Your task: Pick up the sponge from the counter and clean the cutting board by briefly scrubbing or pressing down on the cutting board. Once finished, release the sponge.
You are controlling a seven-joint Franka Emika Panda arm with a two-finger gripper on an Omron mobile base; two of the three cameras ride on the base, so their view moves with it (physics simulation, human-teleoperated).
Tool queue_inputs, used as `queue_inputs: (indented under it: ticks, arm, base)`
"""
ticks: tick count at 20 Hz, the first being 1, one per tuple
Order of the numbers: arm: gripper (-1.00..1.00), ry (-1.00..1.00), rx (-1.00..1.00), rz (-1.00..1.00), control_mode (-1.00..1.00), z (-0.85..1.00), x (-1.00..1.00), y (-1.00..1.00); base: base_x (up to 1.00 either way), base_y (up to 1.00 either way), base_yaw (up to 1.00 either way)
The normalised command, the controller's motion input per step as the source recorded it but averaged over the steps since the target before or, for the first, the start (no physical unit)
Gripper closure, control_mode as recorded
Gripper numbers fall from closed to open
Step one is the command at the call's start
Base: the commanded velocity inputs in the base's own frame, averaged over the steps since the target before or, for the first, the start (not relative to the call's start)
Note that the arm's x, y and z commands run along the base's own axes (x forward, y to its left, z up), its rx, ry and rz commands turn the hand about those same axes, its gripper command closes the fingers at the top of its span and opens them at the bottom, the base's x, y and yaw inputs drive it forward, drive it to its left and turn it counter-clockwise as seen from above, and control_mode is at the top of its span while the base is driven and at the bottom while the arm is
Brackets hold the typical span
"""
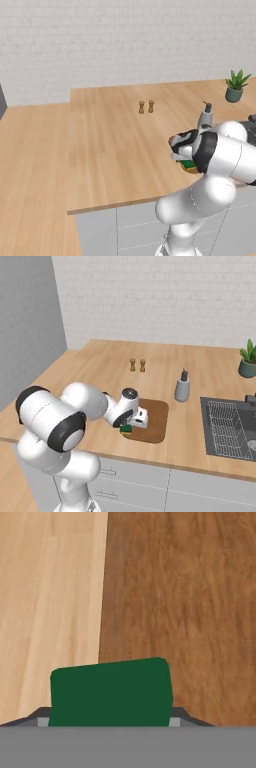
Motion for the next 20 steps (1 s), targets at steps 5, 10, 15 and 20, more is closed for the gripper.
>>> queue_inputs:
  ticks: [5, 10, 15, 20]
  arm:
    - [1.0, -0.05, 0.0, 0.0, -1.0, 0.0, 0.24, 0.0]
    - [1.0, -0.01, 0.0, 0.0, -1.0, -0.02, 0.44, 0.0]
    - [1.0, -0.03, 0.0, 0.0, -1.0, -0.07, 0.53, -0.01]
    - [1.0, -0.05, 0.0, 0.0, -1.0, -0.04, 0.46, 0.0]
  base:
    - [0.0, 0.0, 0.0]
    - [0.0, 0.0, 0.0]
    - [0.0, 0.0, 0.0]
    - [0.0, 0.0, 0.0]
